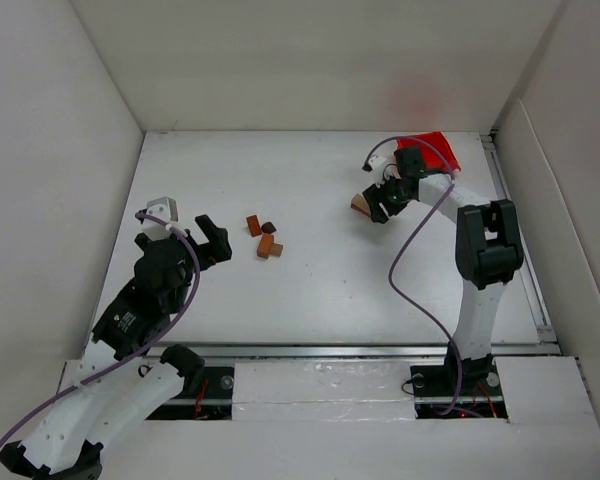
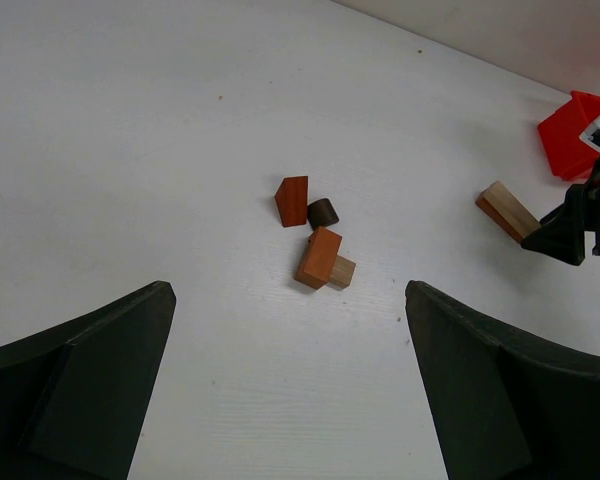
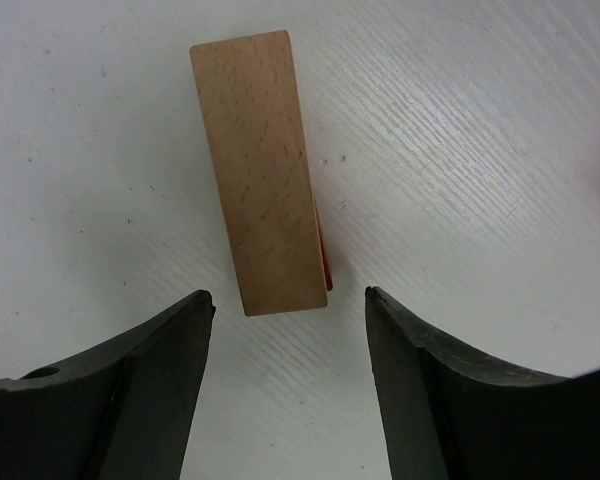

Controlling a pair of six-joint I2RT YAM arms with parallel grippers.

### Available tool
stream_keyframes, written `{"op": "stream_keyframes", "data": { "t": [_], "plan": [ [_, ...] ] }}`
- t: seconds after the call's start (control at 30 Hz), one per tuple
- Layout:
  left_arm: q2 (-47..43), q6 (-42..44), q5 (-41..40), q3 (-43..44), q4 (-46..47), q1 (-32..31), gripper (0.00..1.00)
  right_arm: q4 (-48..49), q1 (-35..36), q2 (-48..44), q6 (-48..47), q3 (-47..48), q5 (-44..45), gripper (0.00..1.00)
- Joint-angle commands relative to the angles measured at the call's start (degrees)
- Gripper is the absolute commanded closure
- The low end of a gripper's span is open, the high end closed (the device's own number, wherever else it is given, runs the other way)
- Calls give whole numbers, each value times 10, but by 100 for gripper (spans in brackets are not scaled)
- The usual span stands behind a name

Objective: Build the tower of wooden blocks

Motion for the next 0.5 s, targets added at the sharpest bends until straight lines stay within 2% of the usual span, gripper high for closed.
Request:
{"op": "stream_keyframes", "data": {
  "t": [0.0,0.1,0.47],
  "plan": [
    [-6,8,3,-5,23,-3,1,-4,-3,11,-5,27,4,33],
    [-7,8,4,-5,22,-3,1,-6,-3,15,-7,30,2,33],
    [-7,8,4,-5,22,-3,1,-6,-3,20,-8,35,6,47]
  ]
}}
